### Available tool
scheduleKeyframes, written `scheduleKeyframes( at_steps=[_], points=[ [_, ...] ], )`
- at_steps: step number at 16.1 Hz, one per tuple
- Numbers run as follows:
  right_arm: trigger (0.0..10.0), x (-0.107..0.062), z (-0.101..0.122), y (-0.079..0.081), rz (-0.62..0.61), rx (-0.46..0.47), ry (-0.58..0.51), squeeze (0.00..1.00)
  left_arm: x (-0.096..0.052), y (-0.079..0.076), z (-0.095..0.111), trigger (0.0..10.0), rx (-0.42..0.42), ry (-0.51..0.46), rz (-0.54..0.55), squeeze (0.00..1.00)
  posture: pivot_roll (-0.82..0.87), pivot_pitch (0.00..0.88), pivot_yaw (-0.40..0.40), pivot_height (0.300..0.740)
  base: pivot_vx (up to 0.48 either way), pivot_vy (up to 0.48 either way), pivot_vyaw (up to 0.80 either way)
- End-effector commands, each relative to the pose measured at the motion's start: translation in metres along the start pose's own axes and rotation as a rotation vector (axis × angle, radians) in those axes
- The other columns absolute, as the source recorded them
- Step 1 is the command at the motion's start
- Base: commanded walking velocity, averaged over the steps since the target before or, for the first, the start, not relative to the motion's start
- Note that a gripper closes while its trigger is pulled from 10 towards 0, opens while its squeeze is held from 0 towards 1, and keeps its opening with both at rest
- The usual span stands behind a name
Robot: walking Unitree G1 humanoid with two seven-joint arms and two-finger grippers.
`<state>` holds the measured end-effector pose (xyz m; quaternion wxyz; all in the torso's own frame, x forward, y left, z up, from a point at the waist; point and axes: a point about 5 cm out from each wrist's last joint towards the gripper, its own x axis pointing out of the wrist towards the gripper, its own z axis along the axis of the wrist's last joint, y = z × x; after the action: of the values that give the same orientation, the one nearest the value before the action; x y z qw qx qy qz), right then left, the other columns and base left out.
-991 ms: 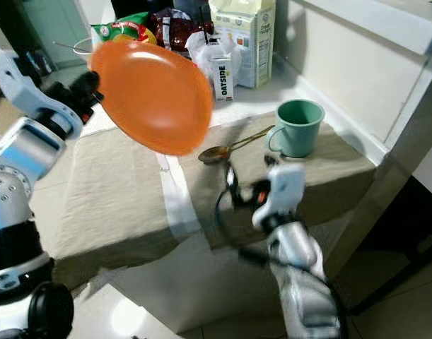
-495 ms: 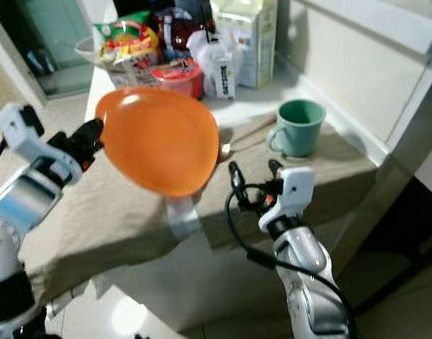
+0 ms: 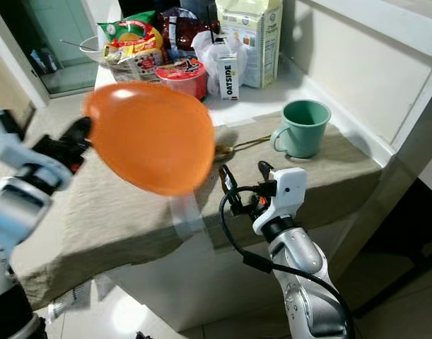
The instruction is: Setting the table
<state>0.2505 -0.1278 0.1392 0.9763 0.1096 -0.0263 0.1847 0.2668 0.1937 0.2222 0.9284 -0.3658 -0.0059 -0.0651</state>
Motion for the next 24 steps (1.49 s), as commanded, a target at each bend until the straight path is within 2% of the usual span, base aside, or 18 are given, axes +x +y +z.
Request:
scheduleKeyframes(
  at_steps=[1, 2, 4, 5, 8, 11, 12, 15, 16, 20, 24],
  points=[
    [10.0, -0.001, -0.001, 0.002, 0.016, 0.021, 0.007, 0.0, -0.005, -0.007, 0.012, 0.0, -0.015, -0.068, -0.034, 0.0, -0.12, 0.0, 0.122, 0.74, 0.0, 0.0, 0.0],
    [10.0, -0.004, 0.0, 0.002, 0.035, 0.023, 0.016, 0.0, -0.022, -0.006, 0.006, 0.0, 0.0, -0.04, -0.049, 0.0, -0.11, 0.0, 0.116, 0.74, 0.0, 0.0, 0.0],
    [10.0, -0.006, 0.001, 0.003, 0.058, 0.005, 0.018, 0.0, -0.034, -0.004, -0.001, 0.0, 0.021, -0.011, -0.054, 0.0, -0.1, 0.0, 0.111, 0.74, 0.0, 0.0, 0.0],
    [10.0, -0.007, 0.002, 0.004, 0.077, -0.006, 0.018, 0.0, -0.039, -0.003, -0.005, 0.0, -0.02, -0.004, -0.055, 0.0, -0.1, 0.0, 0.106, 0.74, 0.0, 0.0, 0.0],
    [10.0, -0.006, 0.006, 0.009, 0.109, 0.037, 0.018, 0.0, -0.044, -0.006, -0.012, 0.0, -0.27, -0.031, -0.063, 0.0, -0.1, 0.0, 0.096, 0.74, 0.0, 0.0, 0.0],
    [10.0, -0.005, 0.01, 0.013, 0.155, 0.108, 0.027, 0.0, -0.044, -0.011, -0.011, 0.0, -0.369, -0.052, -0.073, 0.0, -0.1, 0.0, 0.09, 0.74, 0.0, 0.0, 0.0],
    [10.0, -0.004, 0.012, 0.015, 0.198, 0.166, 0.04, 0.0, -0.045, -0.015, -0.013, 0.0, -0.417, -0.043, -0.092, 0.0, -0.1, 0.0, 0.089, 0.74, 0.0, 0.0, 0.0],
    [10.0, -0.005, 0.011, 0.018, 0.224, 0.233, 0.061, 0.0, -0.046, -0.018, -0.015, 0.0, -0.435, -0.023, -0.102, 0.0, -0.1, 0.0, 0.088, 0.74, 0.0, 0.0, 0.0],
    [10.0, -0.006, 0.012, 0.02, 0.259, 0.299, 0.078, 0.0, -0.045, -0.02, -0.017, 0.0, -0.427, 0.001, -0.117, 0.0, -0.1, 0.0, 0.09, 0.74, 0.0, 0.0, 0.0],
    [10.0, -0.007, 0.015, 0.023, 0.292, 0.367, 0.095, 0.0, -0.042, -0.02, -0.018, 0.0, -0.377, 0.05, -0.13, 0.0, -0.1, 0.0, 0.099, 0.74, 0.0, 0.0, 0.0],
    [10.0, -0.002, 0.019, 0.022, 0.273, 0.419, 0.088, 0.0, -0.042, -0.022, -0.02, 0.0, -0.4, 0.076, -0.156, 0.0, -0.12, 0.001, 0.105, 0.74, 0.0, 0.0, 0.0]
  ],
)
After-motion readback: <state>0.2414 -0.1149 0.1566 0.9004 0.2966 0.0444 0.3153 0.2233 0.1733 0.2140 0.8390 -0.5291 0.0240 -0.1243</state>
